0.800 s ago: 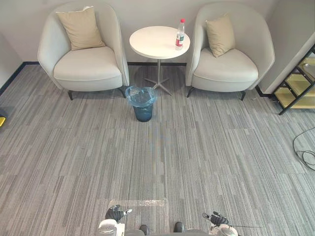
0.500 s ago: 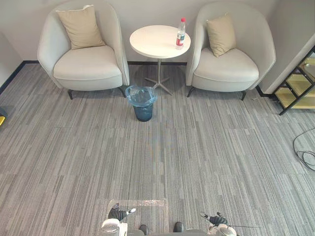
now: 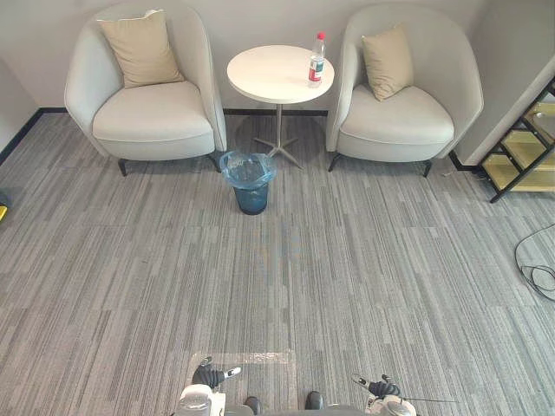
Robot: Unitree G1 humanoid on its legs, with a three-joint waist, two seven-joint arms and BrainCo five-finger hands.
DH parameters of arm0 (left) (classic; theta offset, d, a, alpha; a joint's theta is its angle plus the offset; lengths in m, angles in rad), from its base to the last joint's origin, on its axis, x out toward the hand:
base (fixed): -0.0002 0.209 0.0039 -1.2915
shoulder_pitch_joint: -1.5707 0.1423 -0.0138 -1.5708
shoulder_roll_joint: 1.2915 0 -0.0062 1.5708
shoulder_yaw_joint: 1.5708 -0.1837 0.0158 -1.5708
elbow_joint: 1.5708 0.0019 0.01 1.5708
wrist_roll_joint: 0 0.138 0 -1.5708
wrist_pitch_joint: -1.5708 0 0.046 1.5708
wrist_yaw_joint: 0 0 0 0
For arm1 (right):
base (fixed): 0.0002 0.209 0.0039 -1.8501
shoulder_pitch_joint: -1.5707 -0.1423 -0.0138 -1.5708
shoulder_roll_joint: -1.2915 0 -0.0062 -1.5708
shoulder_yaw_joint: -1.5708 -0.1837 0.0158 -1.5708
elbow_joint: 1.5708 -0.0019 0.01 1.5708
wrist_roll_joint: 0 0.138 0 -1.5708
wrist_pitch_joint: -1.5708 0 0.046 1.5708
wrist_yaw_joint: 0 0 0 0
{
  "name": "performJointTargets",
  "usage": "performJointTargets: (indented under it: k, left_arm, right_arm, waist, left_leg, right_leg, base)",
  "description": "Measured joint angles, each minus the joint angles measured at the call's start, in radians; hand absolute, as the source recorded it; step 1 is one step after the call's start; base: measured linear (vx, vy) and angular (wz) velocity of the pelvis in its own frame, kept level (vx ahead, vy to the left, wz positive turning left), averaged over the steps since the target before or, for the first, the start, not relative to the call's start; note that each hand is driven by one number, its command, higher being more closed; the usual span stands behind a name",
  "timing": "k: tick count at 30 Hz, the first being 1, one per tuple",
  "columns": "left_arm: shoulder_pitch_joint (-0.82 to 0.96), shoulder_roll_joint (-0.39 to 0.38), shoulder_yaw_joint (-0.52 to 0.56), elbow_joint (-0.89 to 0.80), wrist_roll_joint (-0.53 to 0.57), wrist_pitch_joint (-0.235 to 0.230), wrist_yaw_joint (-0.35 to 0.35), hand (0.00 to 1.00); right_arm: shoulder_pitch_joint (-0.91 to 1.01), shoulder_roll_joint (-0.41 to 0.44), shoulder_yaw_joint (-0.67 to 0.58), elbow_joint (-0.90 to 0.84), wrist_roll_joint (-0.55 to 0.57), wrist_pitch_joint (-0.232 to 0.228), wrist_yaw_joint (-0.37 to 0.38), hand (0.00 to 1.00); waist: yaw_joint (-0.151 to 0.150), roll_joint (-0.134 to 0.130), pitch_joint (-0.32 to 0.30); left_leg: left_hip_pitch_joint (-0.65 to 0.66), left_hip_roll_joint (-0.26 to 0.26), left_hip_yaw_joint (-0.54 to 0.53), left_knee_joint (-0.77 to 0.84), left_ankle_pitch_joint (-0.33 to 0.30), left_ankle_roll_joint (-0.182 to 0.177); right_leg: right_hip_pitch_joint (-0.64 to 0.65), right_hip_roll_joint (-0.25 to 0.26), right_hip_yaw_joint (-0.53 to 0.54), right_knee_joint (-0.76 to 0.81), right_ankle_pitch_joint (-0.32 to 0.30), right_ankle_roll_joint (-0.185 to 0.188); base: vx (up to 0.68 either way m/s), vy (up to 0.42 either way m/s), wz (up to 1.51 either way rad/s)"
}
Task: Gather rubbish on tea table into small bin, then transfer packed bag to large trash can.
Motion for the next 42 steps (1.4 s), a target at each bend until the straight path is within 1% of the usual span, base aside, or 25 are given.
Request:
performJointTargets:
  k: [5, 8, 10, 12, 13, 14, 15, 16, 18, 20, 22, 23, 24, 25, 27, 29, 30, 33, 34, 35, 37, 39, 40, 41, 42]
  left_arm:
    - [-0.012, 0.001, 0.0, 0.017, 0.0, 0.005, 0.0, 0.0]
    - [-0.018, 0.007, 0.001, 0.016, -0.002, 0.014, 0.0, 0.0]
    - [-0.026, 0.011, 0.002, 0.01, -0.004, 0.017, 0.0, 0.0]
    - [-0.025, 0.013, 0.003, -0.014, -0.016, 0.016, 0.001, 0.0]
    - [-0.024, -0.004, 0.013, -0.027, -0.034, 0.015, 0.002, 0.0]
    - [-0.024, -0.013, 0.033, -0.03, -0.047, 0.013, 0.003, 0.0]
    - [-0.026, -0.015, 0.038, -0.033, -0.055, 0.013, 0.006, 0.0]
    - [-0.03, -0.015, 0.039, -0.036, -0.069, 0.014, 0.017, 0.0]
    - [-0.033, -0.016, 0.037, -0.046, -0.081, 0.013, 0.019, 0.0]
    - [-0.036, -0.021, 0.036, -0.05, -0.081, 0.011, 0.02, 0.0]
    - [-0.033, -0.031, 0.037, -0.047, -0.082, 0.007, 0.02, 0.0]
    - [-0.035, -0.032, 0.04, -0.045, -0.083, 0.004, 0.019, 0.0]
    - [-0.035, -0.03, 0.04, -0.047, -0.083, -0.001, 0.019, 0.0]
    - [-0.039, -0.008, 0.041, -0.048, -0.081, -0.003, 0.018, 0.0]
    - [-0.045, -0.003, 0.042, -0.047, -0.082, -0.002, 0.019, 0.0]
    - [-0.039, -0.004, 0.042, -0.046, -0.083, 0.0, 0.019, 0.0]
    - [-0.028, -0.001, 0.036, -0.045, -0.084, 0.002, 0.019, 0.0]
    - [-0.024, -0.002, 0.024, -0.042, -0.102, 0.01, 0.019, 0.0]
    - [-0.029, -0.004, 0.009, -0.04, -0.112, 0.013, 0.02, 0.0]
    - [-0.035, -0.005, 0.0, -0.03, -0.12, 0.015, 0.02, 0.0]
    - [-0.041, -0.014, 0.0, -0.024, -0.119, 0.015, 0.019, 0.0]
    - [-0.024, -0.007, 0.0, -0.022, -0.118, 0.016, 0.019, 0.0]
    - [-0.018, -0.001, 0.0, -0.021, -0.116, 0.016, 0.019, 0.0]
    - [-0.014, 0.017, 0.003, -0.021, -0.112, 0.016, 0.017, 0.0]
    - [-0.026, -0.007, 0.016, -0.002, -0.105, 0.017, 0.02, 0.0]
  right_arm:
    - [0.001, 0.0, 0.0, 0.0, 0.03, 0.0, 0.0, 0.0]
    - [0.003, 0.005, 0.0, -0.007, 0.04, -0.003, 0.0, 0.0]
    - [0.01, 0.006, 0.001, -0.01, 0.05, -0.01, 0.0, 0.0]
    - [0.014, -0.001, 0.001, -0.013, 0.068, -0.01, 0.0, 0.0]
    - [0.015, -0.021, 0.001, -0.018, 0.07, -0.011, -0.001, 0.0]
    - [0.013, -0.027, 0.003, -0.017, 0.07, -0.012, -0.002, 0.0]
    - [0.005, -0.03, 0.002, -0.017, 0.071, -0.011, -0.003, 0.0]
    - [0.0, -0.037, 0.001, -0.013, 0.074, -0.008, -0.009, 0.0]
    - [-0.001, -0.042, -0.001, -0.01, 0.078, -0.008, -0.01, 0.0]
    - [-0.002, -0.047, -0.001, -0.01, 0.077, -0.006, -0.012, 0.0]
    - [-0.001, -0.054, -0.002, -0.01, 0.076, -0.006, -0.014, 0.0]
    - [0.0, -0.052, -0.001, -0.01, 0.075, -0.002, -0.017, 0.0]
    - [0.001, -0.041, 0.002, -0.01, 0.074, 0.001, -0.018, 0.0]
    - [0.006, -0.023, -0.001, -0.01, 0.067, 0.002, -0.017, 0.0]
    - [0.003, -0.02, 0.0, -0.01, 0.065, 0.004, -0.017, 0.0]
    - [0.003, -0.024, 0.002, -0.009, 0.055, 0.004, -0.012, 0.0]
    - [0.002, -0.023, 0.006, -0.01, 0.033, 0.003, -0.005, 0.0]
    - [-0.008, -0.03, 0.002, -0.026, 0.029, 0.001, 0.001, 0.0]
    - [-0.013, -0.037, 0.002, -0.045, 0.029, 0.0, 0.0, 0.0]
    - [-0.023, -0.047, 0.003, -0.052, 0.028, 0.001, 0.0, 0.0]
    - [-0.03, -0.058, 0.011, -0.062, 0.029, -0.006, 0.001, 0.0]
    - [-0.042, -0.063, 0.032, -0.064, 0.028, -0.007, 0.0, 0.0]
    - [-0.036, -0.063, 0.043, -0.061, 0.028, -0.007, -0.001, 0.0]
    - [-0.008, -0.055, 0.05, -0.054, 0.028, -0.007, -0.001, 0.0]
    - [-0.024, -0.083, 0.042, -0.055, 0.028, -0.003, 0.001, 0.0]
  waist:
    - [-0.003, -0.001, 0.0]
    - [-0.006, -0.005, 0.004]
    - [-0.007, -0.007, 0.01]
    - [-0.007, 0.001, 0.016]
    - [0.001, 0.038, 0.03]
    - [0.004, 0.048, 0.038]
    - [0.004, 0.052, 0.038]
    - [0.004, 0.051, 0.044]
    - [0.007, 0.044, 0.053]
    - [0.01, 0.049, 0.059]
    - [0.026, 0.077, 0.057]
    - [0.043, 0.068, 0.053]
    - [0.05, 0.054, 0.042]
    - [0.047, 0.019, 0.035]
    - [0.054, -0.001, 0.031]
    - [0.054, -0.005, 0.031]
    - [0.049, -0.006, 0.03]
    - [0.031, 0.003, 0.033]
    - [0.025, 0.013, 0.041]
    - [0.023, 0.029, 0.052]
    - [0.01, 0.053, 0.064]
    - [0.001, 0.051, 0.064]
    - [-0.007, 0.031, 0.057]
    - [-0.009, -0.026, 0.044]
    - [0.004, 0.032, 0.05]
  left_leg:
    - [-0.002, 0.008, 0.018, 0.01, -0.01, -0.014]
    - [-0.051, 0.034, 0.052, 0.142, -0.078, -0.042]
    - [-0.138, 0.075, 0.092, 0.375, -0.132, -0.078]
    - [-0.22, 0.123, 0.124, 0.595, -0.131, -0.078]
    - [-0.28, 0.18, 0.126, 0.77, -0.111, -0.087]
    - [-0.346, 0.205, 0.121, 0.899, -0.061, -0.084]
    - [-0.367, 0.2, 0.115, 0.929, -0.078, -0.078]
    - [-0.401, 0.169, 0.107, 0.909, -0.137, -0.058]
    - [-0.431, 0.111, 0.11, 0.782, -0.164, -0.054]
    - [-0.441, 0.038, 0.114, 0.49, -0.105, -0.056]
    - [-0.421, 0.037, 0.107, 0.26, -0.022, -0.065]
    - [-0.419, 0.033, 0.11, 0.269, 0.047, 0.002]
    - [-0.425, 0.019, 0.113, 0.285, 0.038, 0.014]
    - [-0.444, -0.006, 0.113, 0.326, 0.008, 0.051]
    - [-0.417, -0.023, 0.137, 0.341, -0.048, 0.058]
    - [-0.357, -0.031, 0.165, 0.329, -0.072, 0.069]
    - [-0.28, -0.045, 0.168, 0.31, -0.102, 0.074]
    - [-0.156, -0.055, 0.143, 0.229, -0.114, 0.073]
    - [-0.085, -0.05, 0.108, 0.181, -0.113, 0.074]
    - [-0.026, -0.027, 0.093, 0.158, -0.113, 0.074]
    - [0.025, 0.017, 0.079, 0.162, -0.113, 0.074]
    - [0.057, 0.042, 0.055, 0.162, -0.115, 0.071]
    - [0.073, 0.038, 0.046, 0.165, -0.129, 0.042]
    - [0.102, 0.019, 0.019, 0.182, -0.175, -0.031]
    - [0.112, 0.074, 0.001, 0.199, -0.197, -0.052]
  right_leg:
    - [-0.002, 0.007, 0.015, 0.0, 0.0, 0.0]
    - [0.0, 0.02, 0.028, 0.007, -0.011, -0.017]
    - [0.0, 0.033, 0.041, 0.031, -0.039, -0.055]
    - [0.006, 0.048, 0.068, 0.056, -0.063, -0.07]
    - [0.019, 0.078, 0.102, 0.079, -0.092, -0.093]
    - [0.021, 0.088, 0.136, 0.097, -0.106, -0.111]
    - [0.02, 0.086, 0.151, 0.104, -0.112, -0.119]
    - [0.017, 0.071, 0.188, 0.119, -0.118, -0.137]
    - [0.015, 0.033, 0.227, 0.118, -0.127, -0.132]
    - [0.015, -0.001, 0.268, 0.118, -0.157, -0.113]
    - [0.019, 0.015, 0.31, 0.117, -0.188, -0.099]
    - [0.023, 0.009, 0.334, 0.12, -0.21, -0.093]
    - [0.022, -0.005, 0.337, 0.123, -0.223, -0.088]
    - [0.006, -0.027, 0.331, 0.183, -0.249, -0.046]
    - [-0.074, -0.041, 0.321, 0.391, -0.288, 0.009]
    - [-0.131, -0.054, 0.317, 0.58, -0.288, 0.131]
    - [-0.188, -0.067, 0.299, 0.79, -0.257, 0.228]
    - [-0.297, -0.124, 0.137, 1.042, -0.265, 0.179]
    - [-0.337, -0.17, 0.013, 1.078, -0.299, 0.085]
    - [-0.364, -0.176, -0.053, 1.04, -0.329, 0.023]
    - [-0.42, -0.151, -0.092, 0.898, -0.338, -0.005]
    - [-0.471, -0.119, -0.068, 0.716, -0.276, -0.011]
    - [-0.474, -0.106, -0.033, 0.559, -0.161, -0.017]
    - [-0.487, -0.114, 0.026, 0.439, 0.039, -0.064]
    - [-0.506, -0.08, 0.019, 0.54, -0.011, -0.084]
  base:
    - [-0.01, -0.018, -0.09]
    - [0.0, -0.05, -0.19]
    - [-0.01, -0.08, -0.17]
    - [0.0, -0.095, -0.35]
    - [0.05, -0.044, -0.64]
    - [0.06, -0.013, -0.69]
    - [0.12, 0.025, -0.69]
    - [0.17, 0.038, -0.69]
    - [0.24, 0.08, -0.69]
    - [0.26, 0.124, -0.65]
    - [0.36, 0.2, -0.72]
    - [0.35, 0.192, -0.68]
    - [0.5, 0.199, -0.47]
    - [0.5, 0.142, -0.22]
    - [0.54, 0.147, -0.21]
    - [0.47, 0.114, -0.28]
    - [0.46, 0.085, -0.2]
    - [0.46, 0.038, 0.1]
    - [0.45, -0.053, 0.32]
    - [0.45, -0.082, 0.32]
    - [0.43, -0.164, 0.31]
    - [0.46, -0.238, 0.4]
    - [0.49, -0.295, 0.59]
    - [0.59, -0.37, 0.39]
    - [0.54, -0.368, 0.29]
